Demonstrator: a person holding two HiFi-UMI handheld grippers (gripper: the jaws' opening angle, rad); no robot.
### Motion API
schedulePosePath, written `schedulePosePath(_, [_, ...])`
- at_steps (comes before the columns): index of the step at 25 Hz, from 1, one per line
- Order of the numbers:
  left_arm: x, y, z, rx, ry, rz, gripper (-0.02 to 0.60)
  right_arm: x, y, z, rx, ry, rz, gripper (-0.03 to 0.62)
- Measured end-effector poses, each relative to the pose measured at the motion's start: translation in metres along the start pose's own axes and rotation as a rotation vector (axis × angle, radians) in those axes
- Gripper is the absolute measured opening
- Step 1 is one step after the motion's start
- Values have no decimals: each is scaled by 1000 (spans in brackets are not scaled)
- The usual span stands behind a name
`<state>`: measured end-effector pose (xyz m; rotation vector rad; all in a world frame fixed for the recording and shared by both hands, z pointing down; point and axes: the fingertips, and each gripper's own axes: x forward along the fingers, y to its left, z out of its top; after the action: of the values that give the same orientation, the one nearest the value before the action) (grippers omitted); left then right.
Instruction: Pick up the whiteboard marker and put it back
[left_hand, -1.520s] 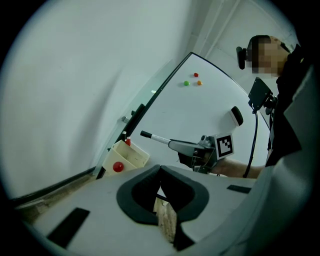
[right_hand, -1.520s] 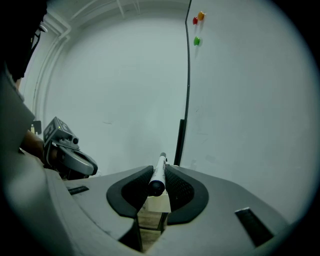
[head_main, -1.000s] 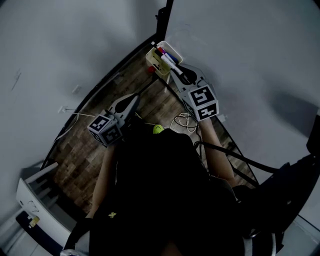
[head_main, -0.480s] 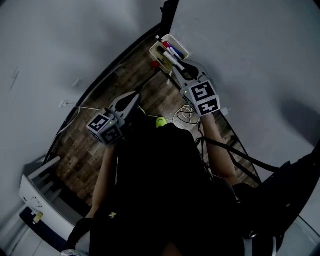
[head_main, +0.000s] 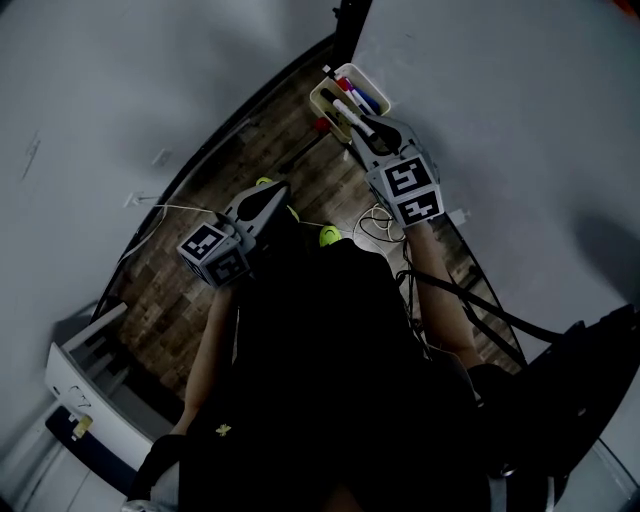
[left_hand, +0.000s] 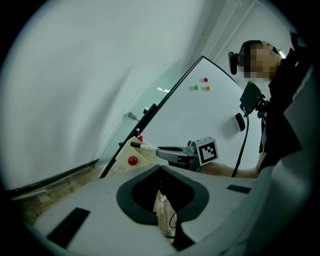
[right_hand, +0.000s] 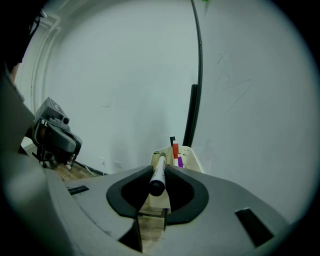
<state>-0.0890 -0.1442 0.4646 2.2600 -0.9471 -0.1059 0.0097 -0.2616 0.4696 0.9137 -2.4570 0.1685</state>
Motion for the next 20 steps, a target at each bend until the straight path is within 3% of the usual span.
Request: schedulePosePath(20, [-3, 3, 0, -8, 13, 17, 18, 10, 4, -5, -52, 98, 8, 91])
